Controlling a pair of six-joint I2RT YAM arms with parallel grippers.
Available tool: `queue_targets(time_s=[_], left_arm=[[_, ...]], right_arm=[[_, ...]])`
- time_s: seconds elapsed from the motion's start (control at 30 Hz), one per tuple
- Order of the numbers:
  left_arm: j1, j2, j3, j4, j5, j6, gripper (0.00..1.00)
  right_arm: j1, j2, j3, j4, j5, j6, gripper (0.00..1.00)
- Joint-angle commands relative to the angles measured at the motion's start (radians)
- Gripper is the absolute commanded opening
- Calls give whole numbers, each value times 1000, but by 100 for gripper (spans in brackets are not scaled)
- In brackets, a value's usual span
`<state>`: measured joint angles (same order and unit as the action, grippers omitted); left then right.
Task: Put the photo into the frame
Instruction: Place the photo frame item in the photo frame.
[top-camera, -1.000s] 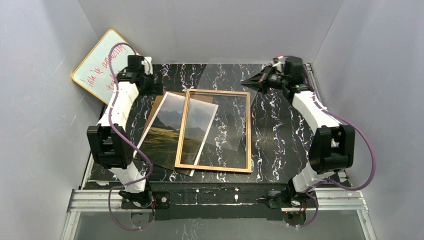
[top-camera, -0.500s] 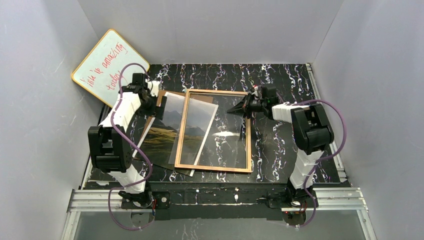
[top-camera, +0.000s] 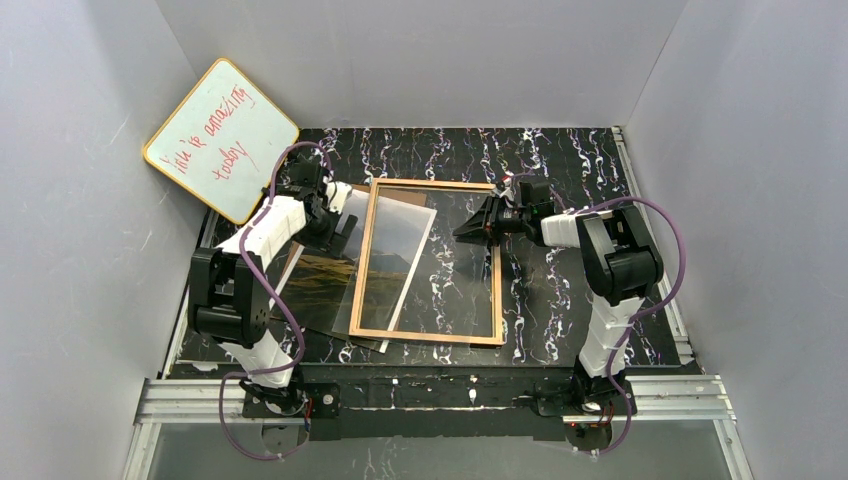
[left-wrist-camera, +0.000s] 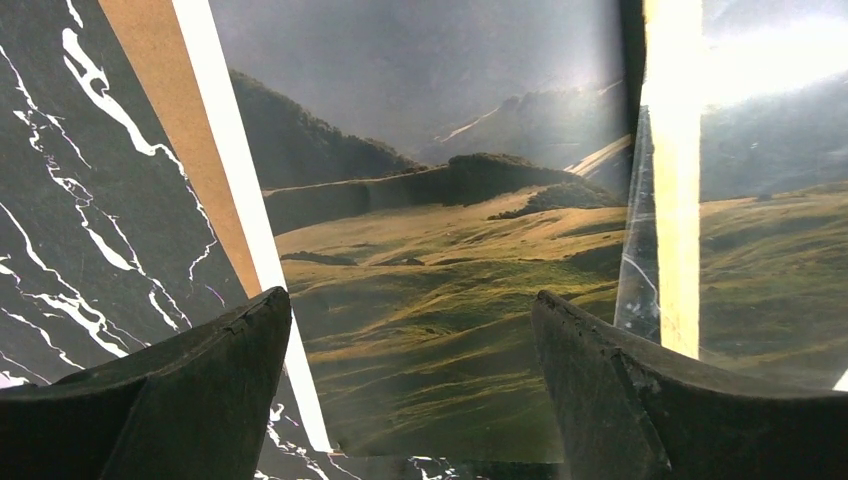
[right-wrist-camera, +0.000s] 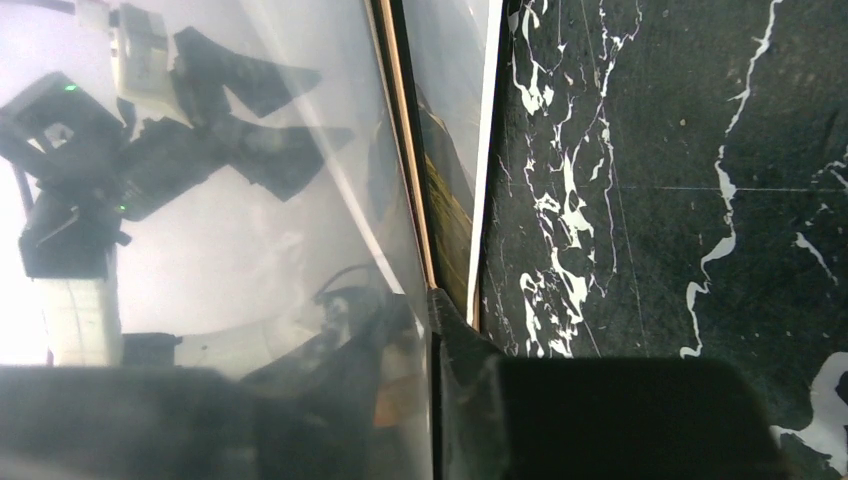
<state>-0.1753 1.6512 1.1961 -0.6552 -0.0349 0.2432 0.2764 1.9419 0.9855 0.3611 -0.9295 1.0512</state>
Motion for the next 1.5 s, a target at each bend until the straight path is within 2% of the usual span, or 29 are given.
queue_targets(time_s=[0.0, 0.1, 0.37, 0.6, 0.8, 0.93, 0.97, 1.07, 1.23, 1.4, 1.47], left_arm=[[-20, -32, -39, 11, -19, 4, 86], [-46, -36, -65, 19, -24, 3, 86], [-78, -32, -102, 30, -34, 0, 85], [-85, -22, -122, 47, -78, 2, 86], [-87, -35, -132, 47, -92, 24, 85], [-87, -37, -139, 48, -93, 27, 85], [-86, -37, -139, 47, -92, 27, 85], [-87, -43, -144, 47, -95, 31, 84], [-86, -53, -145, 47, -104, 41, 84], [-87, -61, -140, 40, -111, 50, 84], [-87, -61, -137, 37, -112, 54, 84]], right_arm=[[4, 13, 19, -18, -8, -53, 36], [4, -2, 18, -84, 17, -78, 45], [5, -85, 58, -411, 172, -219, 64], [4, -102, 53, -506, 248, -239, 68], [4, -152, 74, -658, 336, -285, 68], [5, -199, 33, -681, 351, -278, 70], [4, -208, 18, -686, 363, -274, 73], [4, -243, -2, -718, 423, -283, 98], [22, -297, 40, -830, 551, -322, 99], [118, -380, 89, -960, 727, -329, 99], [135, -432, 98, -976, 746, -330, 99]])
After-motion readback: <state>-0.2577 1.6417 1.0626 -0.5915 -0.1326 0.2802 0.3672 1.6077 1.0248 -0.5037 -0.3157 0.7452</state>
